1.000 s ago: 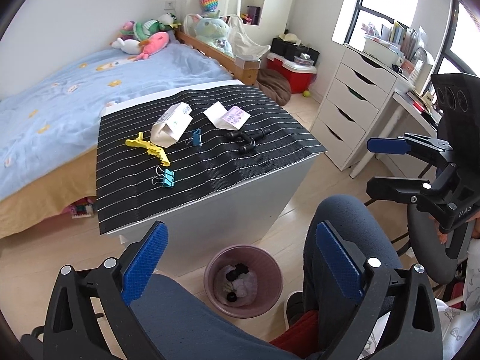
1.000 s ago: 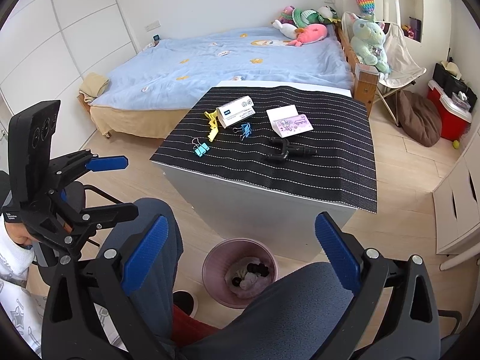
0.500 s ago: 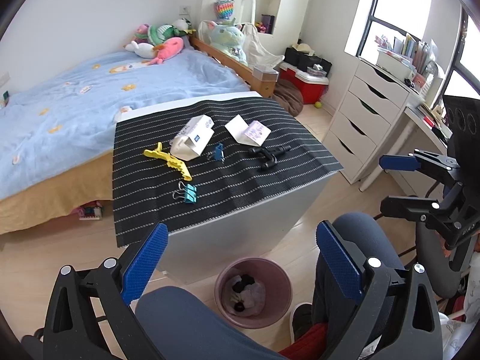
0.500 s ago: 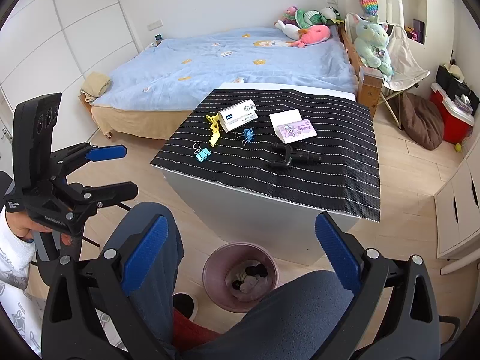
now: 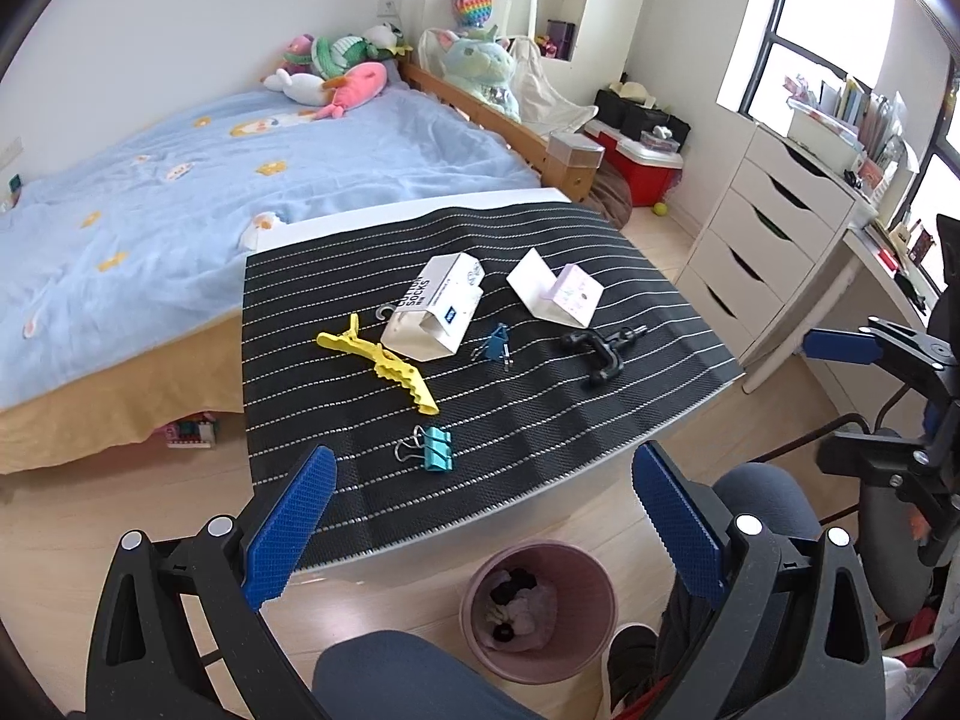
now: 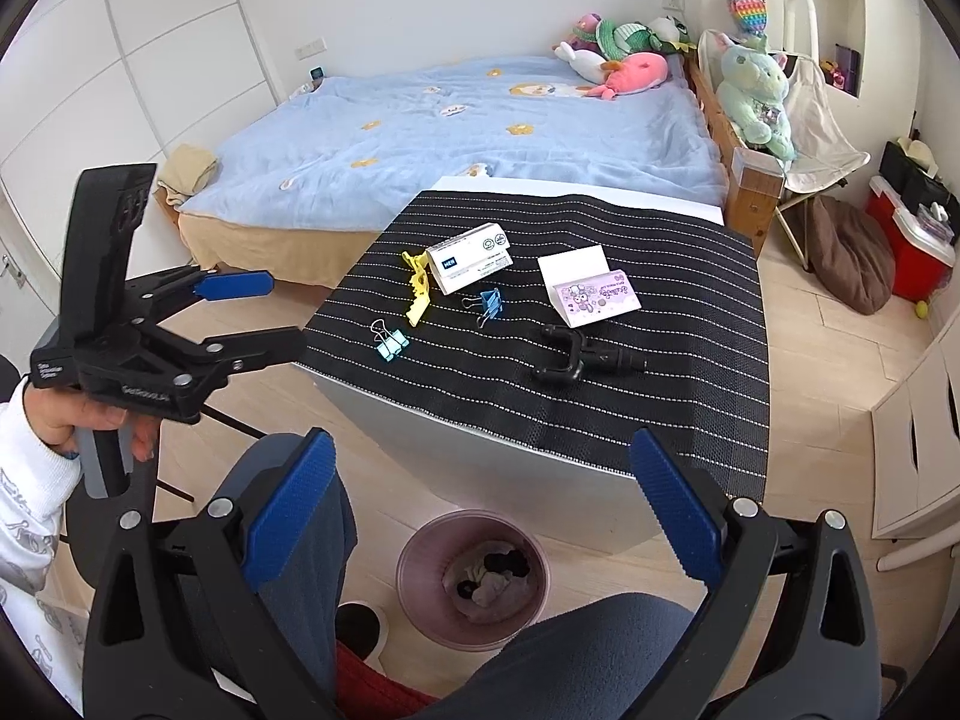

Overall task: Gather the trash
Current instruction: 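Move the empty left tool back over the striped mat, then close the left tool on the teal binder clip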

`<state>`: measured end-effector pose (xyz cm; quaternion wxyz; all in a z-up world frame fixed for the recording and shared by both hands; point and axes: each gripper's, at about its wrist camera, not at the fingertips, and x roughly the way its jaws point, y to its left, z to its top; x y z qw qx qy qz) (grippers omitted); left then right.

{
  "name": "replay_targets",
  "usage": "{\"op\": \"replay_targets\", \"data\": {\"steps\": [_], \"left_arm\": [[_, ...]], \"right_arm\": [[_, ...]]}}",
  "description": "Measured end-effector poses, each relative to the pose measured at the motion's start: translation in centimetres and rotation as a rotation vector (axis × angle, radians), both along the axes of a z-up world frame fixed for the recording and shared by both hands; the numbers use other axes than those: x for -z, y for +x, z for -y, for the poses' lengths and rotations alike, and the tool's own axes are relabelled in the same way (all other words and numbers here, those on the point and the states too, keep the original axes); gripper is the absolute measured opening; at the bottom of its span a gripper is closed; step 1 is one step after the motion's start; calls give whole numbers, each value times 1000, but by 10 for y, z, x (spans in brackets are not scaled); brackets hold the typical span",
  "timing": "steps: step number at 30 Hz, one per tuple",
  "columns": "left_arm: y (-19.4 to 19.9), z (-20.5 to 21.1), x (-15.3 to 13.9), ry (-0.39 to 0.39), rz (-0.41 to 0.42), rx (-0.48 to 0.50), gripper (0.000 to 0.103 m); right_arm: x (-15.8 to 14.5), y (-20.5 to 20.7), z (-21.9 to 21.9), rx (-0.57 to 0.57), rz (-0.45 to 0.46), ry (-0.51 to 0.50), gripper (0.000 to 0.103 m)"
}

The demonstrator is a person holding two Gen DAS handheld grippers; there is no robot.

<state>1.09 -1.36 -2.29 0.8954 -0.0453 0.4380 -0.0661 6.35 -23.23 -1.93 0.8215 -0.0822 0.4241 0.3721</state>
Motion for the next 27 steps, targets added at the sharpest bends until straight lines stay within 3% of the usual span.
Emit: {"op": "replay_targets", "data": {"steps": [13, 20, 27], "left_arm": [[48, -19, 55, 1, -132, -28, 94], [55, -21, 70, -29, -173, -33, 53], [56, -19, 73, -38, -192, -20, 30]], "right_arm": [[8, 9, 5, 22, -25, -6, 97], [13, 12, 8, 30, -36, -4, 97], [17, 12, 8, 29, -45, -4, 97]]}}
